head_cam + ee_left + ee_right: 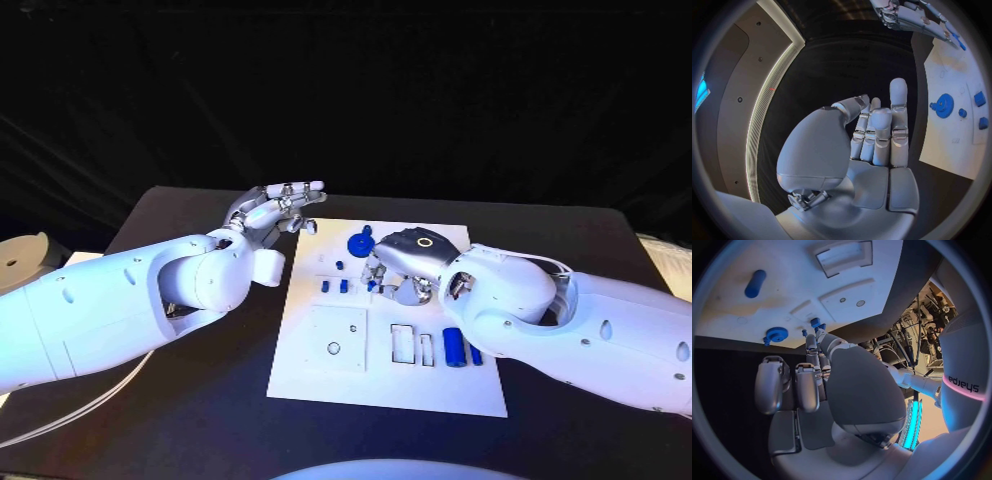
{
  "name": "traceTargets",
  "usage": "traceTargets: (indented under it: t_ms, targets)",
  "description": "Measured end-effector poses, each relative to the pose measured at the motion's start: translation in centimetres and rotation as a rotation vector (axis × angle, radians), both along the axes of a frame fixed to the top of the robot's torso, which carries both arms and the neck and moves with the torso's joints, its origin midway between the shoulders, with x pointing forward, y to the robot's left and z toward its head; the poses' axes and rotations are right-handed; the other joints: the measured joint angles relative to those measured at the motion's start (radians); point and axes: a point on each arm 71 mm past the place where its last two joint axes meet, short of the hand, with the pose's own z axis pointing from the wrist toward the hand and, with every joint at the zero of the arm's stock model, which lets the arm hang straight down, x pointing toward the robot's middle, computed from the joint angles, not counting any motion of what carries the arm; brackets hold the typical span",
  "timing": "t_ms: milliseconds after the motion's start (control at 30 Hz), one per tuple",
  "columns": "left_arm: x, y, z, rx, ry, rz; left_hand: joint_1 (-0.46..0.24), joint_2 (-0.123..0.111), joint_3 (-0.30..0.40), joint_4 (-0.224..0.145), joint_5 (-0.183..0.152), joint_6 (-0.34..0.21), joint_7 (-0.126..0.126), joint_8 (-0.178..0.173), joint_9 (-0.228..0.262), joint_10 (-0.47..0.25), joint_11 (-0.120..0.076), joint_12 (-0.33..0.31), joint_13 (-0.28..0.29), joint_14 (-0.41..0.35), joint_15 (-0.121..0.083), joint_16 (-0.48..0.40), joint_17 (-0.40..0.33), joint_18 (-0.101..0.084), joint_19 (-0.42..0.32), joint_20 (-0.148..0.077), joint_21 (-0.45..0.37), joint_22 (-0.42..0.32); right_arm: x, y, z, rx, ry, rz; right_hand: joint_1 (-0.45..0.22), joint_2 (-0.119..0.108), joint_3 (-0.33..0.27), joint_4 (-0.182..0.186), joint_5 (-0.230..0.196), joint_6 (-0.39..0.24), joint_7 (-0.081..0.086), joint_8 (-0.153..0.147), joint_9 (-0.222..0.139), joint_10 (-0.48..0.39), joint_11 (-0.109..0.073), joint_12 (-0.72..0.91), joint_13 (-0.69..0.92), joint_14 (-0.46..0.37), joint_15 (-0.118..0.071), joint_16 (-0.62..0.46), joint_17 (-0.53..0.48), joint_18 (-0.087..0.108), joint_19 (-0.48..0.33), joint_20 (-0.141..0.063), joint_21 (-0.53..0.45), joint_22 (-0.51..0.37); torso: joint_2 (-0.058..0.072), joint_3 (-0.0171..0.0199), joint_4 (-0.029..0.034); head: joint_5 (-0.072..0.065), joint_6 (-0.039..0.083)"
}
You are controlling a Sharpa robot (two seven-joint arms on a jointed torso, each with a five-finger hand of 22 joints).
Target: Assemble the parts on the task board
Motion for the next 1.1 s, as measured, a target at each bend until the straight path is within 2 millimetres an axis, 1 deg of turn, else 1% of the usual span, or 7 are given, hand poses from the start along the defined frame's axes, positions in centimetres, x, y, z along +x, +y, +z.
traceTargets:
  t_ms: [67, 233, 367, 533, 667, 733, 1100]
  targets:
    - [0.0, -0.1, 0.0, -0.001, 0.000, -0.001, 0.000, 0.000, 0.000, 0.000, 0.000, 0.000, 0.000, 0.000, 0.000, 0.000, 0.000, 0.000, 0.000, 0.000, 0.000, 0.000, 0.000, 0.000, 0.000, 0.000, 0.000, 0.000, -0.2, 0.5, -0.7, 0.002, 0.017, 0.011, -0.004, -0.004, 0.005, -0.005, 0.000, 0.000, 0.000, 0.000, 0.001, 0.000, 0.000, 0.000, 0.000, 0.000, 0.000, 0.000, 0.000, 0.000, 0.000, 0.000, 0.000, -0.002, 0.000, 0.0000, 0.0000, 0.008, -0.004]
    - [-0.1, -0.2, 0.0, -0.002, 0.000, -0.005, 0.000, 0.000, 0.000, 0.000, 0.000, 0.000, 0.000, 0.000, 0.000, -0.004, -0.004, 0.000, 0.000, 0.000, 0.000, 0.000, 0.000, 0.000, 0.000, 0.000, 0.000, 0.000, -0.7, 1.4, -2.4, 0.001, 0.053, 0.028, -0.005, -0.005, 0.005, -0.005, 0.000, 0.000, 0.000, -0.001, 0.004, 0.000, 0.000, 0.000, 0.000, 0.004, 0.004, 0.000, 0.000, 0.000, 0.000, 0.000, 0.000, -0.002, 0.000, 0.0000, -0.0007, 0.022, -0.009]
    - [-0.1, -0.3, 0.0, -0.003, 0.000, -0.008, 0.000, 0.000, 0.000, 0.000, 0.000, 0.000, 0.000, 0.000, 0.000, -0.004, -0.004, 0.000, 0.000, 0.000, 0.000, 0.000, 0.000, 0.000, 0.000, 0.000, 0.000, 0.000, -1.0, 1.8, -3.5, -0.002, 0.078, 0.039, -0.005, -0.005, 0.008, -0.008, 0.000, 0.000, 0.000, -0.003, 0.004, -0.003, 0.004, 0.000, -0.001, 0.004, 0.004, 0.000, 0.000, 0.000, 0.000, 0.000, 0.000, -0.002, 0.000, 0.0006, -0.0010, 0.028, -0.012]
    - [-0.1, -0.3, 0.0, -0.003, 0.001, -0.008, 0.000, 0.000, 0.000, 0.000, 0.000, 0.000, 0.000, 0.000, 0.000, -0.004, -0.004, 0.000, 0.000, 0.000, 0.000, 0.000, 0.000, 0.000, 0.000, 0.000, 0.000, 0.000, -1.2, 2.0, -4.2, -0.008, 0.096, 0.050, -0.005, -0.005, 0.008, -0.008, -0.002, 0.000, 0.000, -0.004, 0.003, -0.004, 0.004, 0.000, -0.001, 0.004, 0.004, 0.000, 0.000, 0.000, 0.000, 0.000, 0.000, -0.002, 0.000, 0.0019, -0.0020, 0.033, -0.014]
    - [-0.1, -0.3, 0.0, -0.003, 0.001, -0.008, 0.000, 0.000, 0.000, 0.000, 0.000, 0.000, 0.000, 0.000, 0.000, -0.004, -0.004, 0.000, 0.000, 0.000, 0.000, 0.000, 0.000, 0.000, 0.000, 0.000, 0.000, 0.000, -1.3, 2.0, -4.4, -0.012, 0.103, 0.057, -0.005, -0.005, 0.008, -0.008, 0.003, -0.001, 0.001, -0.002, 0.003, -0.004, 0.004, 0.000, -0.002, 0.004, 0.004, 0.000, 0.000, 0.000, 0.000, 0.000, 0.000, -0.004, 0.000, 0.0018, -0.0021, 0.035, -0.017]
    - [-0.1, -0.3, 0.0, -0.003, 0.001, -0.007, 0.000, 0.000, 0.000, 0.000, 0.000, 0.000, 0.000, 0.000, 0.000, -0.004, -0.004, 0.000, 0.000, 0.000, 0.000, 0.000, 0.000, 0.000, 0.000, 0.000, 0.000, 0.000, -1.4, 2.1, -4.5, -0.013, 0.105, 0.060, -0.005, -0.005, 0.008, -0.008, 0.003, -0.002, 0.001, 0.000, 0.003, -0.004, 0.004, 0.000, -0.002, 0.004, 0.004, 0.000, 0.000, 0.000, 0.000, 0.000, 0.000, -0.004, 0.000, 0.0025, -0.0023, 0.035, -0.018]
    - [-0.1, -0.2, 0.0, -0.002, 0.003, -0.007, 0.000, 0.000, 0.000, 0.000, 0.000, -0.004, 0.004, 0.000, 0.000, -0.004, -0.004, 0.000, 0.000, 0.000, 0.000, 0.000, -0.002, 0.000, 0.000, 0.000, 0.000, 0.000, -1.5, 2.3, -4.8, -0.021, 0.117, 0.073, -0.007, -0.006, 0.011, -0.011, 0.003, -0.002, 0.001, 0.000, 0.001, -0.004, 0.004, -0.001, -0.003, 0.004, 0.004, 0.000, 0.000, 0.000, 0.000, 0.000, 0.000, -0.004, 0.001, 0.0027, -0.0021, 0.037, -0.023]
